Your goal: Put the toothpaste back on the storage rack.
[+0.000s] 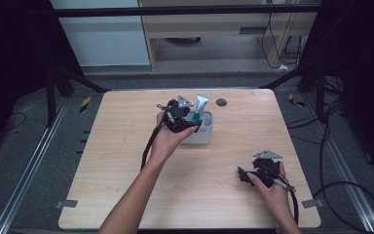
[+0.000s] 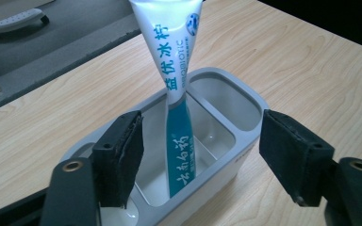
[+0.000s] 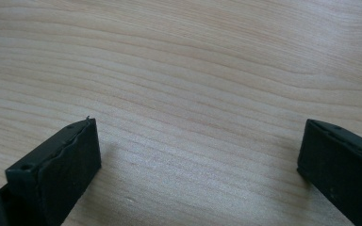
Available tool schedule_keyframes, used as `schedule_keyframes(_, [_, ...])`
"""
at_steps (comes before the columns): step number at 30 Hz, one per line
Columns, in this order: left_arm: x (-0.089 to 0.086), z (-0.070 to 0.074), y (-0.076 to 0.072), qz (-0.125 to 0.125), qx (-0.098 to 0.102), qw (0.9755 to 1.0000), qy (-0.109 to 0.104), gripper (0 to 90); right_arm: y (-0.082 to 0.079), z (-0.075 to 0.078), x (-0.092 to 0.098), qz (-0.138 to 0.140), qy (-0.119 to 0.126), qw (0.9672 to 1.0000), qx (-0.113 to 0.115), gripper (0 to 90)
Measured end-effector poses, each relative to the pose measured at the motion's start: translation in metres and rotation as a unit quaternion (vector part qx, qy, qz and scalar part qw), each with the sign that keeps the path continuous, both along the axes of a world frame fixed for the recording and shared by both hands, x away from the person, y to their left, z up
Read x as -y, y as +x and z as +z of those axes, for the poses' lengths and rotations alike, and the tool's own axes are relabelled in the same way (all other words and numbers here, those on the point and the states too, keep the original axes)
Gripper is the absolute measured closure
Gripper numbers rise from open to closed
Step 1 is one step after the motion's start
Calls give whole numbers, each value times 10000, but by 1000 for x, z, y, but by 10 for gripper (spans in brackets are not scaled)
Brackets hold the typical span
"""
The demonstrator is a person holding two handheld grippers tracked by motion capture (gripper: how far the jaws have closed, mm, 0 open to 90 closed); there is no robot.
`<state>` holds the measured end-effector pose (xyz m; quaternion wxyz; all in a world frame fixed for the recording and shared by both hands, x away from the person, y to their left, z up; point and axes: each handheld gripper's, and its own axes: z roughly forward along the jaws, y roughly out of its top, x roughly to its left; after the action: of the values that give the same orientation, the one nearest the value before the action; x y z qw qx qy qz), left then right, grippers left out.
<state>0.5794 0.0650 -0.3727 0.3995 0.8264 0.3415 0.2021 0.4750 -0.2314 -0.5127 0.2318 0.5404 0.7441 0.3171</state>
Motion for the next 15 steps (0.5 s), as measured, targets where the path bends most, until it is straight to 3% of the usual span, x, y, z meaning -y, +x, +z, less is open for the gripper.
schedule_keyframes(15, [10, 4, -20, -295, -26, 9994, 165, 145, 0, 0, 0, 0, 2, 10000, -1, 3])
